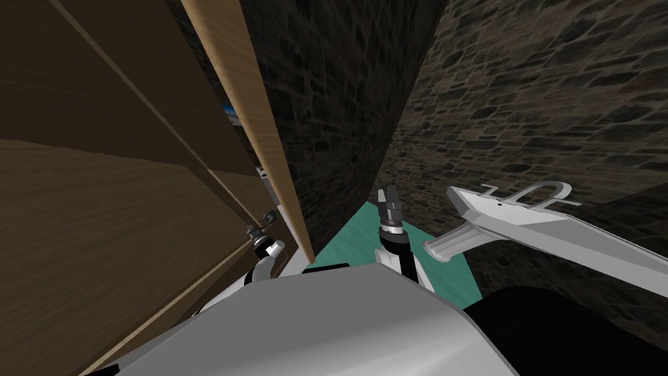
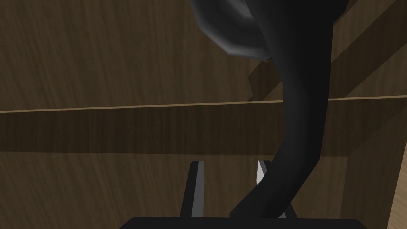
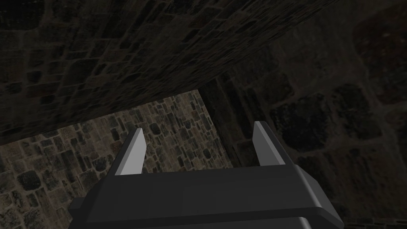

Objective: Push the door open

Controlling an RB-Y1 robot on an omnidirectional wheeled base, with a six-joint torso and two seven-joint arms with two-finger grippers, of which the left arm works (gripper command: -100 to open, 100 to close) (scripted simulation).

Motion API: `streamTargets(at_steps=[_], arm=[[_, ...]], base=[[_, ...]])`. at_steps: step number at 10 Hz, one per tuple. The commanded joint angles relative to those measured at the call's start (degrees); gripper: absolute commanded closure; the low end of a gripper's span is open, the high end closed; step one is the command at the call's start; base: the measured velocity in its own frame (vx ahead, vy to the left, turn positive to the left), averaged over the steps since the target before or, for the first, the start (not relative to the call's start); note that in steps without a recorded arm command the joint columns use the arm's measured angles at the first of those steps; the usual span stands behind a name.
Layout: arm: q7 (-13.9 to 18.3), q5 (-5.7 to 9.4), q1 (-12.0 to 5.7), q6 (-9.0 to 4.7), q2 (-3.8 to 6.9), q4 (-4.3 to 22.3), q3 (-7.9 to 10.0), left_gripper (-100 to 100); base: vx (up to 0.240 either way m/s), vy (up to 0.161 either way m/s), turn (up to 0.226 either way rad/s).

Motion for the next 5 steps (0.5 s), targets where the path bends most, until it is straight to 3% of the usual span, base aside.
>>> streamTargets(at_steps=[1,2,4,5], arm=[[-0.6,0.23,-0.17,-0.41,0.11,-2.2,0.59,100],[-2.0,1.44,-0.87,-2.21,0.05,-1.6,2.95,100],[-2.0,1.44,-0.87,-2.21,0.05,-1.6,2.95,100],[-3.5,2.64,-1.56,-4.01,-0.06,-0.9,5.32,100]], base=[[0.009,0.054,-0.08],[0.015,0.088,-0.234],[0.008,0.084,-0.085],[-0.007,0.078,-0.25]])
